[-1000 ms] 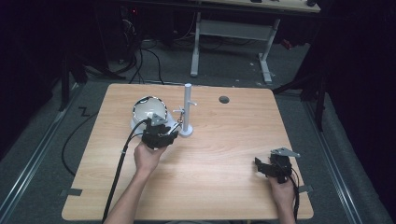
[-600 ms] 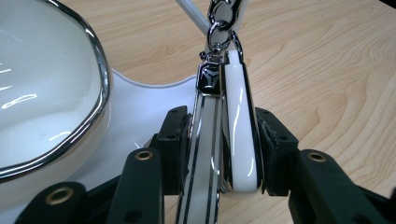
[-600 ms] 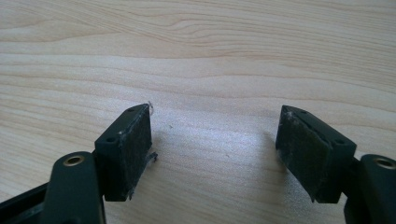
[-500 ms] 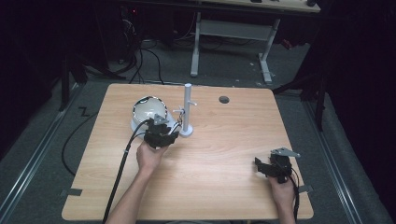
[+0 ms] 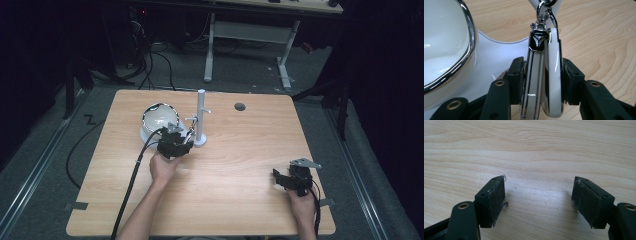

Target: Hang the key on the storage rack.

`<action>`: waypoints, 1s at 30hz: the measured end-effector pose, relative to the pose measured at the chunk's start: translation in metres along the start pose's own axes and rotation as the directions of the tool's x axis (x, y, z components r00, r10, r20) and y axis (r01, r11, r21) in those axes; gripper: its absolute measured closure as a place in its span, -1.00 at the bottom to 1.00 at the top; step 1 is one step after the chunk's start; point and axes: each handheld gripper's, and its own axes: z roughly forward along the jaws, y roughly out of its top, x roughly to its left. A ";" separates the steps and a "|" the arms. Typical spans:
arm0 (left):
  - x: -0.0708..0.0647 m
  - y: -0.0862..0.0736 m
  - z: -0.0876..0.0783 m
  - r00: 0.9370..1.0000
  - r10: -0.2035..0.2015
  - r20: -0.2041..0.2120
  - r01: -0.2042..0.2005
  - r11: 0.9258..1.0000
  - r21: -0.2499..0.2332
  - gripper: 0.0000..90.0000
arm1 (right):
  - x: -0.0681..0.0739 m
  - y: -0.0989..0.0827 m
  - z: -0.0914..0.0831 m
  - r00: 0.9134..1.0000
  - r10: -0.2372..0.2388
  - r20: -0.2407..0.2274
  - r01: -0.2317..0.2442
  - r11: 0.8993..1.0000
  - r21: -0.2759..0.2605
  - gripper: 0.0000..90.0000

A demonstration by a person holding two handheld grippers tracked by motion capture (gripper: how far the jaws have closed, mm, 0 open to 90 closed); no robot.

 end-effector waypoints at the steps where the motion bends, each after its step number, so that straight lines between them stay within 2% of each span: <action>1: 0.000 0.000 0.000 1.000 -0.002 0.000 0.002 1.000 0.000 0.29 | 0.000 0.000 0.000 1.000 -0.001 0.000 0.001 1.000 -0.001 -0.40; 9: 0.002 -0.002 0.001 1.000 -0.016 0.005 0.016 1.000 0.002 0.26 | 0.000 0.000 0.000 1.000 -0.001 0.000 0.001 1.000 -0.001 -0.40; 17: 0.004 -0.002 0.001 0.999 -0.037 0.003 0.037 0.999 0.006 0.07 | 0.000 0.000 0.000 1.000 -0.001 0.000 0.001 1.000 -0.001 -0.40; 23: 0.005 -0.001 -0.005 1.000 -0.028 -0.002 0.028 1.000 0.000 -0.07 | 0.000 0.000 0.000 1.000 -0.001 0.000 0.001 1.000 -0.001 -0.40; 30: 0.008 -0.005 -0.016 0.999 -0.043 -0.009 0.042 0.999 -0.024 -0.17 | 0.000 0.000 0.000 1.000 -0.001 0.000 0.001 1.000 -0.001 -0.40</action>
